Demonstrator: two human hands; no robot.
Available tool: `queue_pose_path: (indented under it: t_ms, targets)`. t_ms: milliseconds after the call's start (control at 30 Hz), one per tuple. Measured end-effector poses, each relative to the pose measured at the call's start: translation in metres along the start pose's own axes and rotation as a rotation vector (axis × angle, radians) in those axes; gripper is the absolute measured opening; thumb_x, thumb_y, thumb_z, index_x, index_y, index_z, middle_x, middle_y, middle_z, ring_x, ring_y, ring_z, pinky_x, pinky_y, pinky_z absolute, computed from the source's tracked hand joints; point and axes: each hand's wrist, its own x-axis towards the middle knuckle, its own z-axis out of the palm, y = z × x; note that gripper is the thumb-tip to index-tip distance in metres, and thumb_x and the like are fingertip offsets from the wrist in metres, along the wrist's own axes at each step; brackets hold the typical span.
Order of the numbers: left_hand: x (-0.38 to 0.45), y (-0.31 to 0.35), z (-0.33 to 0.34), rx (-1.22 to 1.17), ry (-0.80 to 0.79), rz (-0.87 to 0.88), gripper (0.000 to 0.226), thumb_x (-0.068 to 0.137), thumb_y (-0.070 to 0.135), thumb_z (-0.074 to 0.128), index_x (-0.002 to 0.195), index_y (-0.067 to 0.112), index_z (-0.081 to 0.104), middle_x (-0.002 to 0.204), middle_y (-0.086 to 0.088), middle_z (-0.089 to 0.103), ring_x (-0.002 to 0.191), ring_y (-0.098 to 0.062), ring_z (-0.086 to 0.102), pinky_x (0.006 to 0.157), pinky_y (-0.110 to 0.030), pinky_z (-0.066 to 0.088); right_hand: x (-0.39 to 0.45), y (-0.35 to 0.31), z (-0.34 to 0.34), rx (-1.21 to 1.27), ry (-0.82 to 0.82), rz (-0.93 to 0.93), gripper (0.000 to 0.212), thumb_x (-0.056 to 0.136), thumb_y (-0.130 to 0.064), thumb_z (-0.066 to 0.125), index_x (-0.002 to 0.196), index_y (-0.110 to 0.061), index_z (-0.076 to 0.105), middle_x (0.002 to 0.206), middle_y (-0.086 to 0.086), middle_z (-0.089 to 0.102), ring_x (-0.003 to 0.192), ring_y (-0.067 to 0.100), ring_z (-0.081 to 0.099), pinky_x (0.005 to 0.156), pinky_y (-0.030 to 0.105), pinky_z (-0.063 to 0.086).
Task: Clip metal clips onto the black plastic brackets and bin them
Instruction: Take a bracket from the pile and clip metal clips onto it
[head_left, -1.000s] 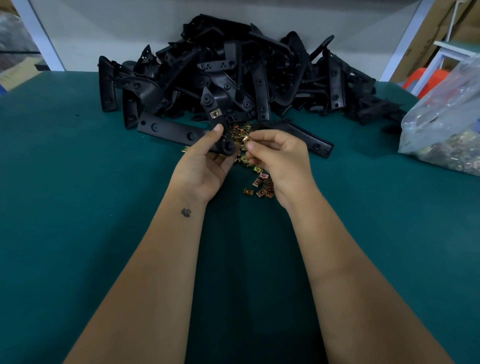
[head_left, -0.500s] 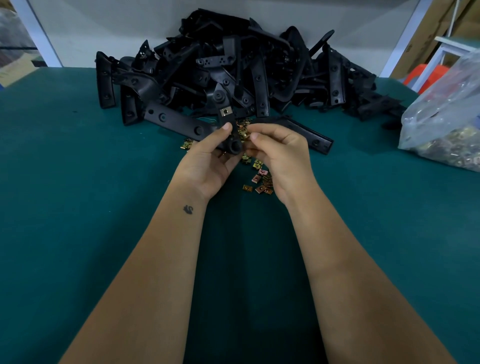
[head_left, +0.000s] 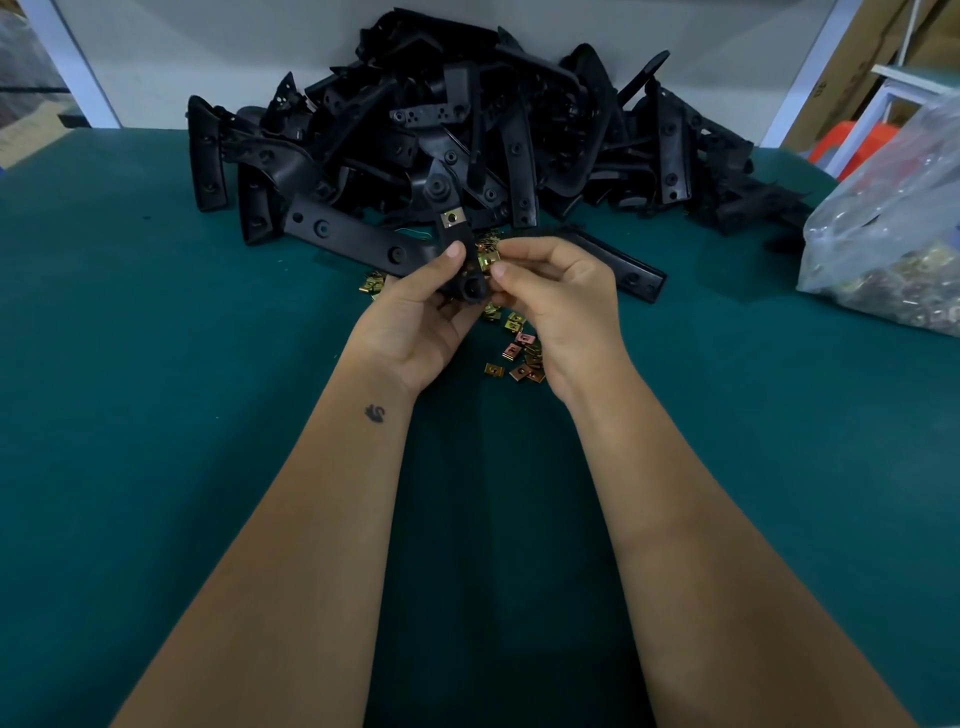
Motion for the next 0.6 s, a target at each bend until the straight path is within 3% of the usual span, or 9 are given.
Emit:
queue_pose_path:
  t_ms: [200, 433, 600]
  targets:
    - [-0.0023, 0.0012, 0.0030, -0.010, 0.022, -0.013, 0.010, 0.093, 0.010, 0.063, 0.099, 0.003, 0.068, 0.096, -0.013, 0.073, 0.093, -0.023, 0.070, 0.087, -0.034, 0.059, -0.0001, -0.0006, 0.0000, -0.032, -0.009, 0.034, 0.014, 0.089, -0.002, 0.067, 0.095, -0.013, 0.074, 0.075, -0.004, 0.070, 0.068, 0.006, 0.063, 0.069, 0.022, 0.052]
    - [-0.0043, 0.0012, 0.0045, 0.004, 0.019, -0.019, 0.015, 0.091, 0.009, 0.064, 0.105, 0.004, 0.066, 0.103, -0.013, 0.072, 0.097, -0.024, 0.069, 0.085, -0.034, 0.059, -0.0002, -0.0033, -0.0002, -0.061, 0.005, 0.095, 0.012, 0.094, -0.012, 0.064, 0.083, -0.015, 0.069, 0.066, -0.008, 0.063, 0.060, 0.005, 0.057, 0.060, 0.019, 0.049]
    - [-0.0064, 0.0018, 0.0066, 0.035, 0.017, -0.024, 0.037, 0.078, 0.012, 0.070, 0.113, 0.004, 0.063, 0.102, -0.012, 0.071, 0.095, -0.023, 0.069, 0.079, -0.031, 0.060, 0.0001, -0.0035, -0.0002, -0.099, -0.015, 0.117, 0.010, 0.093, -0.014, 0.065, 0.083, -0.013, 0.068, 0.064, -0.008, 0.061, 0.059, 0.006, 0.055, 0.058, 0.021, 0.047]
